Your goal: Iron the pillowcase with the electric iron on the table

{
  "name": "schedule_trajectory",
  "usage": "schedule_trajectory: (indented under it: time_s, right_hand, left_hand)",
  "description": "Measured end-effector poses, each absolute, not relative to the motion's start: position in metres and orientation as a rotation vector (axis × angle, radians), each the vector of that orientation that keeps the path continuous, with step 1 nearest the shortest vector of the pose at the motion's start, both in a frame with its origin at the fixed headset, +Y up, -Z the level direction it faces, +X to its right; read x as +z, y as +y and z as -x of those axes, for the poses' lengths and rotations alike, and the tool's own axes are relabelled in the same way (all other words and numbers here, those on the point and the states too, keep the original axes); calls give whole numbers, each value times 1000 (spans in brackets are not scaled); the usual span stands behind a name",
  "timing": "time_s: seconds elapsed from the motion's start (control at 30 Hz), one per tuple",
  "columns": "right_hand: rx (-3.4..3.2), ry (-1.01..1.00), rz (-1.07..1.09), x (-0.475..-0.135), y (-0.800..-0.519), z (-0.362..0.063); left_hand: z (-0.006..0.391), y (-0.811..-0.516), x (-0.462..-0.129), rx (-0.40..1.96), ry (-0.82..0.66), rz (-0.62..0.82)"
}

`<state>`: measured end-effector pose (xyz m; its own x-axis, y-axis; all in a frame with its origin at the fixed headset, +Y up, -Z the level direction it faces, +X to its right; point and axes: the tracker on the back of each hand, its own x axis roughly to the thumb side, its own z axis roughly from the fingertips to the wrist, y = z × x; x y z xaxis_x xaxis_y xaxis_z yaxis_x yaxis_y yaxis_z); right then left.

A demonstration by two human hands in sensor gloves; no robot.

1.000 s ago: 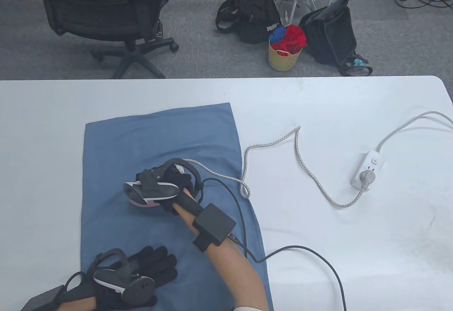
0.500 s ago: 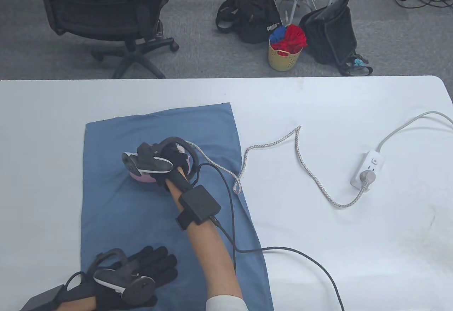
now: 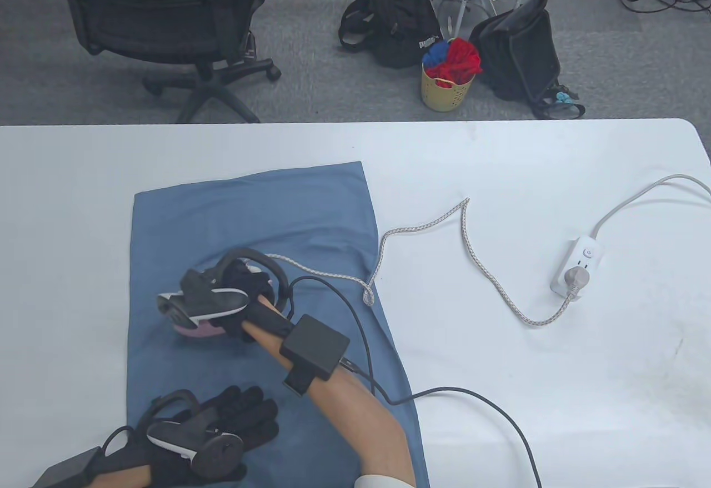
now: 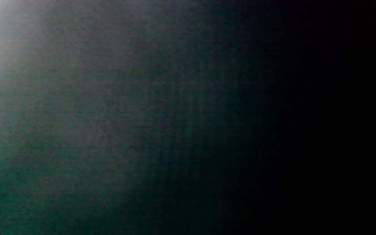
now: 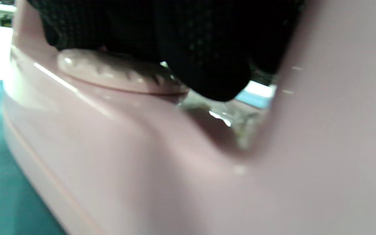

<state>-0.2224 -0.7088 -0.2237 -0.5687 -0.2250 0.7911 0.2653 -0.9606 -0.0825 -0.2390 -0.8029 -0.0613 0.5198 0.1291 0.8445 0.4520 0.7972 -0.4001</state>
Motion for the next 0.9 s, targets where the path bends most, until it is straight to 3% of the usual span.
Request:
schedule_trajectory:
  time_s: [0.13, 0.23, 0.9]
  right_hand:
    - [-2609, 54, 1288, -220, -725, 226]
    - [-2595, -30, 1243, -226, -723, 229]
    - [-2740, 7, 981, -287, -714, 233]
  left_hand:
    - [239, -803, -61, -212, -1023, 642]
    - [239, -803, -62, -205, -1024, 649]
    - [239, -803, -61, -209, -1025, 647]
